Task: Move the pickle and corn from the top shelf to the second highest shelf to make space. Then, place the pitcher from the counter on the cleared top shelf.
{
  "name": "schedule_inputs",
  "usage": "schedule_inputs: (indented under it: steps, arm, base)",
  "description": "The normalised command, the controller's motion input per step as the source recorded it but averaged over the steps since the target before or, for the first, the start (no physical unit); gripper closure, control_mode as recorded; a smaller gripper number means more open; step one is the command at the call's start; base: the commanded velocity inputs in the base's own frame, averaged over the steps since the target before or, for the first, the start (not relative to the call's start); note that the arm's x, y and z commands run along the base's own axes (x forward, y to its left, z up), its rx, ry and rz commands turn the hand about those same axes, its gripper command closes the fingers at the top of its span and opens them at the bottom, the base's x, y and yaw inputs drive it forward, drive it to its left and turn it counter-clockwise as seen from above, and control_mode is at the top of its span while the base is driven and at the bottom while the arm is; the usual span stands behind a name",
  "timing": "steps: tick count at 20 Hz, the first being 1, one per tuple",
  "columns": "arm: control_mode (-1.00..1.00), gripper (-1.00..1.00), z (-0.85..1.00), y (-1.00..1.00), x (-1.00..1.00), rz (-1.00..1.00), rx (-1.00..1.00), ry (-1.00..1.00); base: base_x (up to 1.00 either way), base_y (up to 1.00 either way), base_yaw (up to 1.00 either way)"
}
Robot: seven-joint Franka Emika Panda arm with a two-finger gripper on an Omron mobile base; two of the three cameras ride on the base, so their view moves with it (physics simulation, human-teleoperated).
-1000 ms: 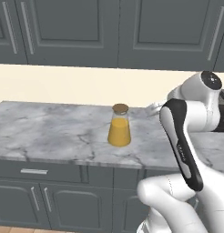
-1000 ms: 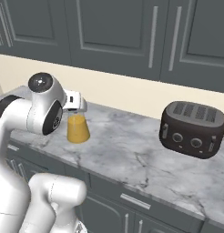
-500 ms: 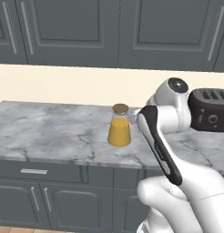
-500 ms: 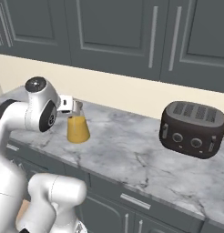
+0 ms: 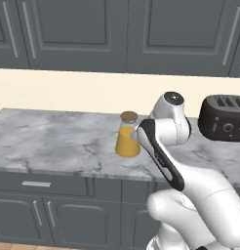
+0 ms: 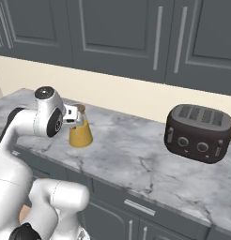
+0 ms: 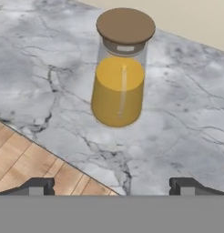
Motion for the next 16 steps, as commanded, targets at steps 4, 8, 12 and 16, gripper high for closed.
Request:
schedule_inputs:
  steps: [4, 8, 12, 16]
  arm:
    - [-1.00, -1.00, -0.42, 0.00, 0.29, 0.00, 0.00, 0.00]
    - [-1.00, -1.00, -0.20, 0.00, 0.32, 0.00, 0.00, 0.00]
    - [-1.00, -1.00, -0.13, 0.00, 0.35, 0.00, 0.00, 0.00]
    - [-1.00, -1.00, -0.17, 0.00, 0.40, 0.00, 0.00, 0.00]
  base:
    - [0.00, 0.00, 0.00]
    - [0.00, 0.00, 0.00]
    - [0.00, 0.00, 0.00]
    - [0.00, 0.00, 0.00]
